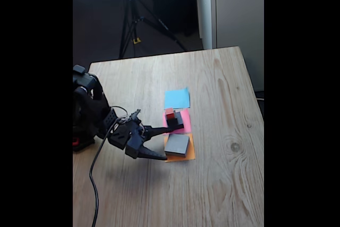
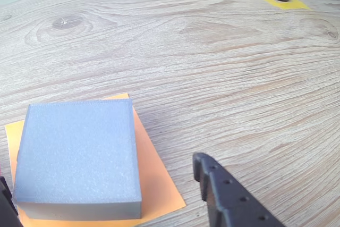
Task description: Tower of hanoi
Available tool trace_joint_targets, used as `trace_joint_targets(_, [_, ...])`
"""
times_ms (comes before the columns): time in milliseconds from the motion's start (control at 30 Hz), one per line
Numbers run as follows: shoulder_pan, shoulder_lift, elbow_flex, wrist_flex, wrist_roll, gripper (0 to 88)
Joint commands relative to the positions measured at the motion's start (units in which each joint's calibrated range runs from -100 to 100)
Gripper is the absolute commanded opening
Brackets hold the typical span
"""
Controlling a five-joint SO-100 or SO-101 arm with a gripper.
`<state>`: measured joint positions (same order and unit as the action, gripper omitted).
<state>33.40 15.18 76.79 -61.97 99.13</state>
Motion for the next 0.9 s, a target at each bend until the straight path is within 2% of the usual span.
trace_joint_targets(0, [-0.77,0.11,-1.07,-2.42,0.87,44.3])
trace_joint_targets(867, [-2.69,7.76,-5.16,-8.33,0.87,42.6])
